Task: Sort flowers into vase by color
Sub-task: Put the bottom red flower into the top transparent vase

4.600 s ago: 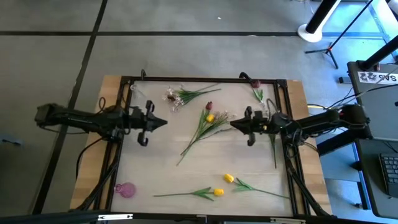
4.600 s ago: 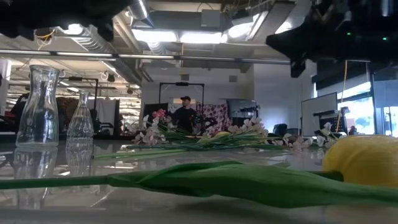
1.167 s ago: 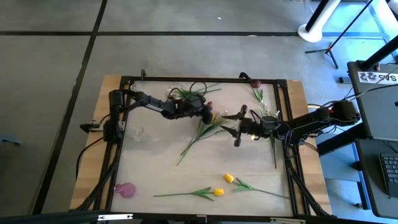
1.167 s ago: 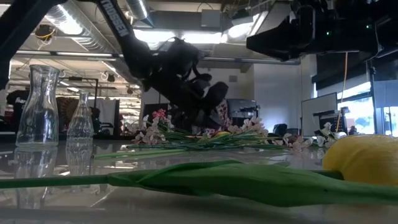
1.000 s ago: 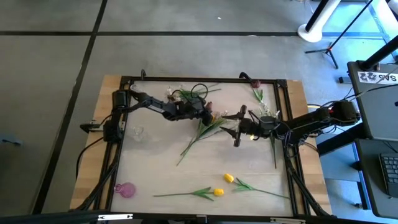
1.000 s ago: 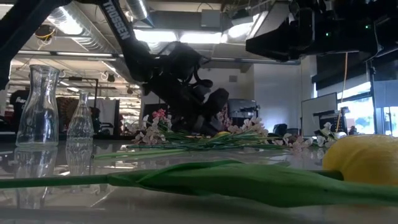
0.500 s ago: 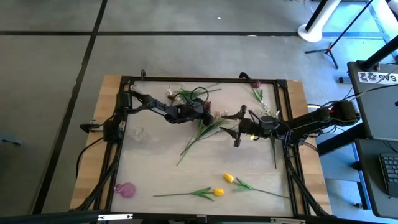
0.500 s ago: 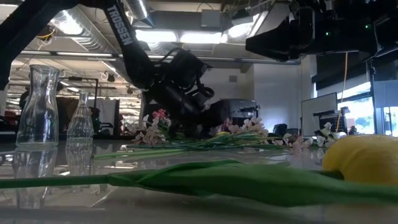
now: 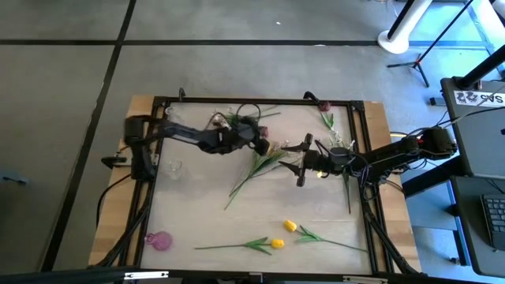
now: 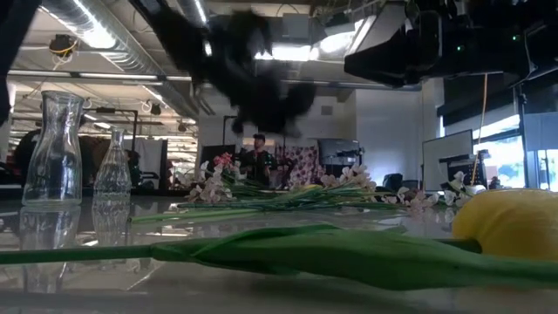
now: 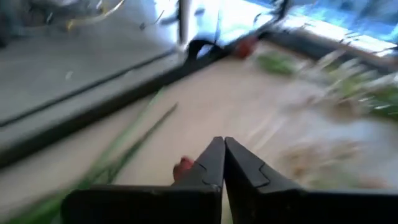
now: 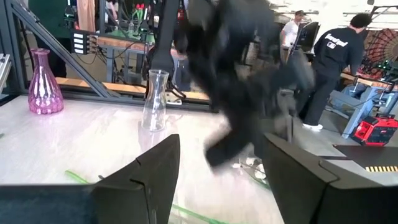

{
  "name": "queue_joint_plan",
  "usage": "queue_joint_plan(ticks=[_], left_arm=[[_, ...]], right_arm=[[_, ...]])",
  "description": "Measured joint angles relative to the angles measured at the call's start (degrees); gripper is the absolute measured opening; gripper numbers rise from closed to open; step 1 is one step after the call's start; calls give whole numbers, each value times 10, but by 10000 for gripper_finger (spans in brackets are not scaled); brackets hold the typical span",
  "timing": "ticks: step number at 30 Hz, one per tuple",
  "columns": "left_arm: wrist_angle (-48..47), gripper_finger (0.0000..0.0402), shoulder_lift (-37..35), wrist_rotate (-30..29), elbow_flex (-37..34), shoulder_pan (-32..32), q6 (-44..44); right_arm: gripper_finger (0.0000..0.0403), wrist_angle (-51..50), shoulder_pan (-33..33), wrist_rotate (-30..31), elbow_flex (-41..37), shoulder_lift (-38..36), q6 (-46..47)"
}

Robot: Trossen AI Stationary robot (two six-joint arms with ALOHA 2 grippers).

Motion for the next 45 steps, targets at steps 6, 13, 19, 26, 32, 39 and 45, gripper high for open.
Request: queue_joint_plan(ticks=[6, 13, 19, 26, 32, 39, 45], left_arm=[[-92, 2, -109, -9, 1, -36, 27], [-90, 29, -65, -6, -40, -29, -65], [4, 97, 46, 72, -51, -9, -108], [6, 125, 111, 81, -39, -9, -107], [-35, 115, 112, 86, -37, -12, -124], [-70, 49, 106, 34, -37, -21, -115], [-93, 9, 30, -40, -40, -35, -65]], right_arm=[[223, -5, 0, 0, 0, 0, 0], [223, -1, 0, 0, 0, 0, 13], [223, -1, 0, 1, 0, 0, 13], [223, -7, 0, 5, 0, 0, 11], [223, -8, 0, 5, 0, 0, 11], [223, -8, 0, 6, 0, 0, 11], [223, -8, 0, 6, 0, 0, 10]])
